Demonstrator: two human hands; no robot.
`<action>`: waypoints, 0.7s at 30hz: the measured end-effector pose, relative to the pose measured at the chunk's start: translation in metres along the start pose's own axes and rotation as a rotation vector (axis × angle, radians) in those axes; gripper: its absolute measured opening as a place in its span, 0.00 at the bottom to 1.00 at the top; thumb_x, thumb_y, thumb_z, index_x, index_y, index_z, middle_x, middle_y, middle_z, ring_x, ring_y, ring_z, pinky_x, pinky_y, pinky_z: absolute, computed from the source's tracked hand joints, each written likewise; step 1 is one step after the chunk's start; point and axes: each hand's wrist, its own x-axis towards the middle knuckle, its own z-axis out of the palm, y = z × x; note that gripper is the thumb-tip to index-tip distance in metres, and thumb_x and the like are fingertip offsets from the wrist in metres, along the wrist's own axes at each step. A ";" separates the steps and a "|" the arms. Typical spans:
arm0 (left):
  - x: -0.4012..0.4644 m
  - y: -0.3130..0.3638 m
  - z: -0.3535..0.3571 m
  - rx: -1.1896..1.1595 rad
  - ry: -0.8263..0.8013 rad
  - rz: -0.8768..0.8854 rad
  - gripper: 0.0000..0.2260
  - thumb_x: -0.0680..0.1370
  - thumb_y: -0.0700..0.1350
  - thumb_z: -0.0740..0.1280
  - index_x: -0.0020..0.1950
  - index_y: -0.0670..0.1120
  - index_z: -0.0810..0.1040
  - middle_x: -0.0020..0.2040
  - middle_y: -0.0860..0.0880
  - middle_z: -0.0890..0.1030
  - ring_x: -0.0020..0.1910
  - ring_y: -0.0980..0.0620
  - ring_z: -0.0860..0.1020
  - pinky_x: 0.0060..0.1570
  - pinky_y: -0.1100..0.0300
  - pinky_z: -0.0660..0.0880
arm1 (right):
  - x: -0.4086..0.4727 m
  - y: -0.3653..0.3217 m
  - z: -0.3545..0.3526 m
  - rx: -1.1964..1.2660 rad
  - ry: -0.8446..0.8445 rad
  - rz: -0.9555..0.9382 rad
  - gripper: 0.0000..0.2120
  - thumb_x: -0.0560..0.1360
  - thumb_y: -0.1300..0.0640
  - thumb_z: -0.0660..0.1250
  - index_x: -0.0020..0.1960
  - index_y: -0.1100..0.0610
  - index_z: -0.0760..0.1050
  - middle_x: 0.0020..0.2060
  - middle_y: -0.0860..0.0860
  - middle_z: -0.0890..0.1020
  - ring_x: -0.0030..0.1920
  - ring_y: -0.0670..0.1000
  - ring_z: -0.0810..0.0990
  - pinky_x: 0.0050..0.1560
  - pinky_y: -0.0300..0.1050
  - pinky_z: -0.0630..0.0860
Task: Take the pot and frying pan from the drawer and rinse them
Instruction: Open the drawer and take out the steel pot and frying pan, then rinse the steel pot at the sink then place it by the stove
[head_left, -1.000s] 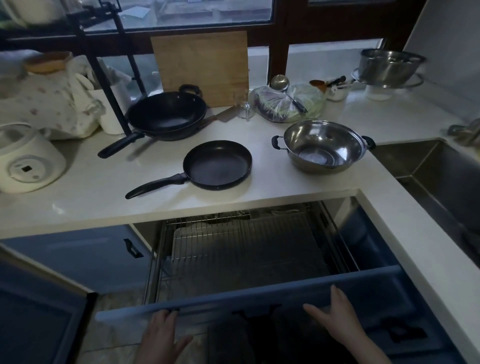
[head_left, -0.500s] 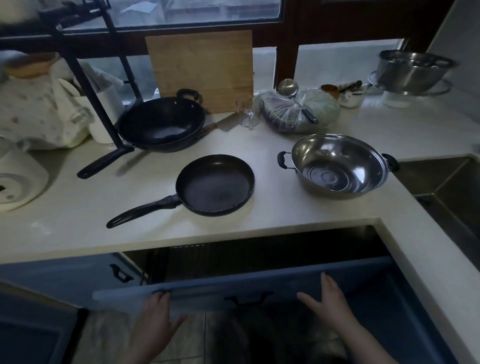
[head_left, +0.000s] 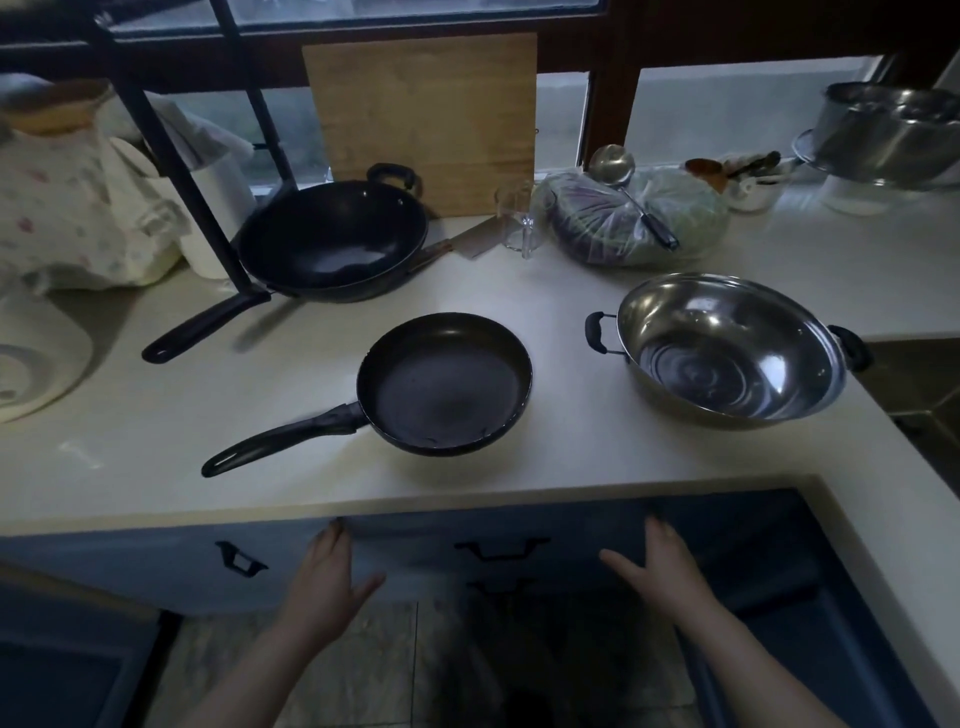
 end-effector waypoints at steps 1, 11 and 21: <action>0.002 0.000 -0.001 -0.007 0.003 0.005 0.39 0.78 0.62 0.60 0.78 0.41 0.49 0.79 0.44 0.53 0.77 0.47 0.53 0.75 0.56 0.51 | 0.001 -0.001 -0.001 -0.009 0.008 -0.008 0.44 0.71 0.40 0.72 0.76 0.58 0.56 0.70 0.58 0.68 0.70 0.58 0.67 0.69 0.50 0.68; 0.003 0.002 -0.004 0.020 -0.059 0.033 0.39 0.79 0.62 0.58 0.79 0.42 0.46 0.79 0.45 0.47 0.78 0.47 0.47 0.75 0.56 0.48 | 0.006 0.000 -0.013 -0.034 -0.008 -0.034 0.46 0.70 0.40 0.73 0.77 0.55 0.52 0.71 0.57 0.67 0.70 0.56 0.67 0.69 0.51 0.69; -0.046 0.001 -0.001 -0.001 -0.098 0.067 0.39 0.78 0.64 0.57 0.79 0.45 0.43 0.79 0.47 0.43 0.78 0.49 0.44 0.75 0.56 0.45 | -0.053 -0.004 -0.011 -0.048 0.025 -0.097 0.50 0.74 0.39 0.68 0.80 0.58 0.41 0.79 0.53 0.47 0.79 0.51 0.48 0.78 0.48 0.52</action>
